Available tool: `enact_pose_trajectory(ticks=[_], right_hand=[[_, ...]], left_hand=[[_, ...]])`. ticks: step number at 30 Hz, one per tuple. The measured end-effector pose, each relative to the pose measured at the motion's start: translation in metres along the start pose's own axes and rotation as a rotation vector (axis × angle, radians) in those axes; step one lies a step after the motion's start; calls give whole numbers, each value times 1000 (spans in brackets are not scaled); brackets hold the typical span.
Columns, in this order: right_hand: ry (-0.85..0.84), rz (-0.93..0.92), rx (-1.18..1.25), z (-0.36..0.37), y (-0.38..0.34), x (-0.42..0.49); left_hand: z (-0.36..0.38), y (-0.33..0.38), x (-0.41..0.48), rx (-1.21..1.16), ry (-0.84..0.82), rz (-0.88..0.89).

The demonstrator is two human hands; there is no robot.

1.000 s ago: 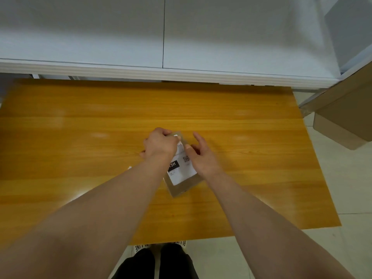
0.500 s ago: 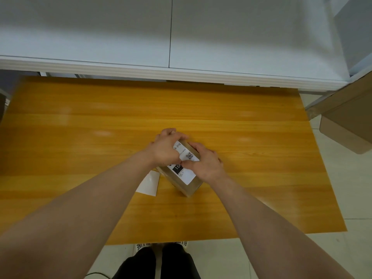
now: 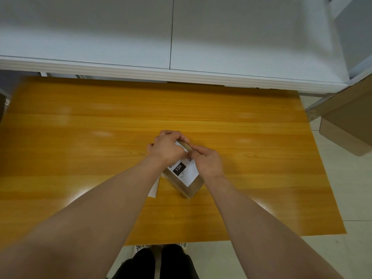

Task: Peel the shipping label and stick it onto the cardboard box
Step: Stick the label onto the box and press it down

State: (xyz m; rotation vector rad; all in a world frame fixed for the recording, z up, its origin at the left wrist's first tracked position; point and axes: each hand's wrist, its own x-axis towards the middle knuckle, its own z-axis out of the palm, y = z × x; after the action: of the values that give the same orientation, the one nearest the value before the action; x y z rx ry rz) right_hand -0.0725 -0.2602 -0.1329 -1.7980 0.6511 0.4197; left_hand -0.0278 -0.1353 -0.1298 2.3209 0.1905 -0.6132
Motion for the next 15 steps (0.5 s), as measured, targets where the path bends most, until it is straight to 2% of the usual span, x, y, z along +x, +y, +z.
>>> enact_pose_trajectory(ticks=[6, 10, 12, 15], right_hand=[[4, 15, -1, -6, 1, 0], [-81, 23, 134, -24, 3, -8], [-154, 23, 97, -26, 10, -13], [-240, 26, 36, -24, 20, -18]], left_hand=[[4, 2, 0, -14, 44, 4], [-7, -5, 4, 48, -162, 54], [-13, -8, 5, 31, -261, 61], [-13, -9, 5, 168, -308, 86]])
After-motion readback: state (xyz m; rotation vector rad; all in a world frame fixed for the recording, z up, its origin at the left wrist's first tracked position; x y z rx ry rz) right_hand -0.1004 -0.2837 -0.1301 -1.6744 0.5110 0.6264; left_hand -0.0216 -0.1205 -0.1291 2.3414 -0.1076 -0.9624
